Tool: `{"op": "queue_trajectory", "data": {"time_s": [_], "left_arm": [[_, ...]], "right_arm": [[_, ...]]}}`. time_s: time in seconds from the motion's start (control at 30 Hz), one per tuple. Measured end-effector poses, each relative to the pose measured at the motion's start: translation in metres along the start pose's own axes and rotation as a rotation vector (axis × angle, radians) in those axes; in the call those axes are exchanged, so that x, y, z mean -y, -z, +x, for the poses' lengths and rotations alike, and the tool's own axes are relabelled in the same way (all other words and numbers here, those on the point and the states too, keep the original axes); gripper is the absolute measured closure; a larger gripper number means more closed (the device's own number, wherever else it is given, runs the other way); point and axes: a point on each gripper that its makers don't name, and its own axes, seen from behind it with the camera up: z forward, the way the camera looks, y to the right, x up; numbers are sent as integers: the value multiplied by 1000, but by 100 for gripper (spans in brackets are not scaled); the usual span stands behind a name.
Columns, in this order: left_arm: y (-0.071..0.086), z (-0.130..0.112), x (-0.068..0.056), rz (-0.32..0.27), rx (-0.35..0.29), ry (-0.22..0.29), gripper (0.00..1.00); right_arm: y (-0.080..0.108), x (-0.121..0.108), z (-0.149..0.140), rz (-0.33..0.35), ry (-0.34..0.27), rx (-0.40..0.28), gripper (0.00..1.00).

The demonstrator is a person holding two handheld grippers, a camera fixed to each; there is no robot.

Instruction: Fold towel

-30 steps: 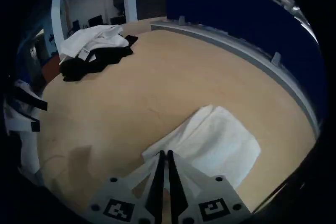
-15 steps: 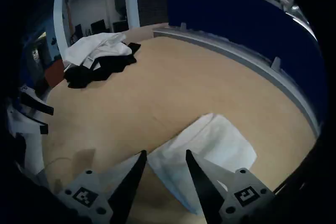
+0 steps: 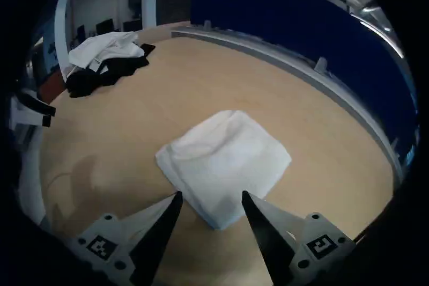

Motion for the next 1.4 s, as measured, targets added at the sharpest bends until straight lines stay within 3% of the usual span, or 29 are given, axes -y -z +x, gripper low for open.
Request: {"op": "queue_trajectory", "data": {"time_s": [0.17,0.37,0.53,0.67,0.73,1.1,1.4], "left_arm": [[0,1,-2,-3,-1,-4,10],[-2,1,-5,-7,3,-12,9],[-2,0,-8,-10,5,-17,10],[-3,-1,-9,-10,9,-19,10],[-3,-1,-9,-9,10,-20,9],[-1,3,-11,-12,3,-28,9],[0,9,-16,-19,-14,-46,10]], "right_arm": [[3,-9,-25,-19,-25,39,16],[-3,-11,-36,-13,-47,60,35],[-3,-14,-34,-23,-56,48,70],[-3,-16,-34,-27,-70,46,83],[-3,-18,-33,-36,-82,43,95],[11,-28,-13,-46,-86,-4,96],[42,-43,47,-65,-72,-125,96]]}}
